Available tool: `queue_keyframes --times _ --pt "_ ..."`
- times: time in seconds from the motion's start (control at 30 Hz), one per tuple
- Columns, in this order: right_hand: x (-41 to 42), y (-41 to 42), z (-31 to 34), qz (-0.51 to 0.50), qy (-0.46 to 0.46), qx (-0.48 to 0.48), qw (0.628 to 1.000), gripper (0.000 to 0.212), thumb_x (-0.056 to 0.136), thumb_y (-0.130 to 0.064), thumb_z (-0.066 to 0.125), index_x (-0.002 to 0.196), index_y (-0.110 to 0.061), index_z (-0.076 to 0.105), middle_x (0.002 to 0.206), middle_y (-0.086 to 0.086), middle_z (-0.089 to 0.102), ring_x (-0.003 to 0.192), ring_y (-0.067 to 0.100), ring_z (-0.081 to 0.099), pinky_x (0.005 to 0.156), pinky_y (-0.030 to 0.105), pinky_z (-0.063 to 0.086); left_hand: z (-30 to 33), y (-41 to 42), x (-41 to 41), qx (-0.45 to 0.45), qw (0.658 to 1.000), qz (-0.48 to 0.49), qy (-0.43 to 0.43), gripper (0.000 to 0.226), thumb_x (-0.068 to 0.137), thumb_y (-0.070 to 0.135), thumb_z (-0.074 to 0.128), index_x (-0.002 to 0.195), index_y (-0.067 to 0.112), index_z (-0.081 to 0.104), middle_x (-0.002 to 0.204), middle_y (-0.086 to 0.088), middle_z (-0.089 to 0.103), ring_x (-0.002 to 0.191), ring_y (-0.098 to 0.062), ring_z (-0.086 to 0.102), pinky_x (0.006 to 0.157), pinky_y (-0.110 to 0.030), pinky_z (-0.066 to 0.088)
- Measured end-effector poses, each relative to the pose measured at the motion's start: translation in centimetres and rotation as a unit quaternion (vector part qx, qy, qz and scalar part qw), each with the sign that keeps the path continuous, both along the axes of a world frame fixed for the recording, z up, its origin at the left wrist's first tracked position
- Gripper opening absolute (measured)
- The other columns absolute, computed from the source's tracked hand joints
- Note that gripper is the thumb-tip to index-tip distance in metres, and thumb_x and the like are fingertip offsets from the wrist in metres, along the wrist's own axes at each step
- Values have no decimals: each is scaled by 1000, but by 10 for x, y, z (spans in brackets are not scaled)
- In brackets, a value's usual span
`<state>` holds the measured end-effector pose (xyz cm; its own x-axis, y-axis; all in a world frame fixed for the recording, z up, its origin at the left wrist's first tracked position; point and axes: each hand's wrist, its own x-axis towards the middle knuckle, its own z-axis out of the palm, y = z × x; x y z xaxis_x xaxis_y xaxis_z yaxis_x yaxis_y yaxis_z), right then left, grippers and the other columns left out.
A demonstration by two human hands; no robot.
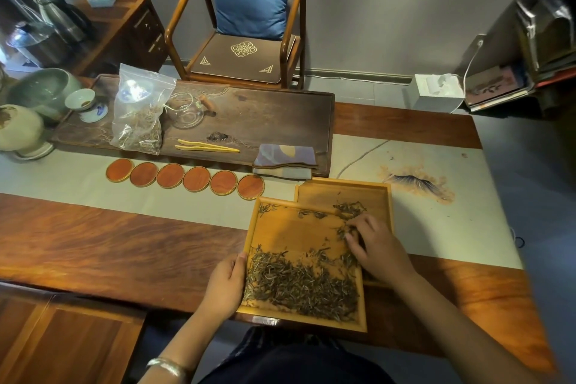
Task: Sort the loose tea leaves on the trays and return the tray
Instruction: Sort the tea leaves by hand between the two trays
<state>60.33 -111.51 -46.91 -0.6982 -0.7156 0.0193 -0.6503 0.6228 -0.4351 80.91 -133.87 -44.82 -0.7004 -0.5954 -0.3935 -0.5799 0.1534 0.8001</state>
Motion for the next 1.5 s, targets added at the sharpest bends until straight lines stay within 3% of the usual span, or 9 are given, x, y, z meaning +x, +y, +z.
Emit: queue_keyframes --times 0.27,0.4,0.6,0.83,1.0,1.2,1.33,1.4,1.5 --pt "25 0 -1 86 31 25 995 44 91 -49 49 120 -17 59 114 -1 55 102 13 53 83 26 50 -1 0 -1 2 1000 6 -3 48 102 28 35 83 -6 62 83 -28 66 81 -40 61 77 -47 48" --pt "16 -3 -8 71 46 46 995 33 93 -34 54 117 -13 60 112 3 57 101 17 56 80 25 49 0 0 -1 -4 1000 -4 -10 49 102 29 35 84 -9 61 83 -29 65 80 -40 61 76 -46 48" --pt "-6 -10 -16 18 13 61 998 28 96 -23 48 122 -14 56 113 3 54 104 16 51 85 27 49 4 5 2 -25 999 -23 -15 42 102 25 36 63 16 46 59 2 48 58 -14 45 58 -31 35" --pt "-26 -7 -19 -31 -7 80 996 27 98 -29 45 118 -16 55 108 2 55 97 16 53 76 26 48 3 2 6 -18 1000 -17 -17 45 103 25 34 78 -3 60 74 -21 64 69 -29 57 66 -33 42" --pt "-21 -4 -6 -56 17 53 997 26 97 -31 45 112 -16 59 101 0 56 92 15 54 67 25 48 4 1 7 -4 1000 -7 -13 43 103 24 33 69 5 51 63 -12 52 60 -22 48 61 -32 37" --pt "35 -24 27 124 -22 7 992 43 92 -50 45 122 -22 56 121 -2 53 109 11 51 87 18 42 4 2 3 6 1000 7 -3 51 103 25 33 78 -13 55 73 -33 59 70 -44 55 70 -47 47" --pt "74 -40 27 244 -35 22 969 43 95 -51 38 135 -33 43 142 4 44 127 19 43 101 33 41 3 6 -2 -1 1000 -12 -10 49 103 28 32 89 -8 62 84 -26 66 82 -38 62 81 -49 48" --pt "83 -46 24 275 -13 22 961 43 97 -47 38 136 -31 44 142 9 44 127 25 45 99 41 45 3 8 -3 -1 1000 -17 -11 46 103 29 33 90 -1 64 86 -19 69 83 -31 64 82 -47 50" --pt "84 -49 18 273 18 3 962 40 97 -38 45 134 -24 49 131 12 53 117 26 53 89 39 52 5 8 -5 -2 1000 -19 -11 46 103 30 33 90 -2 64 86 -19 68 83 -31 64 82 -47 50"
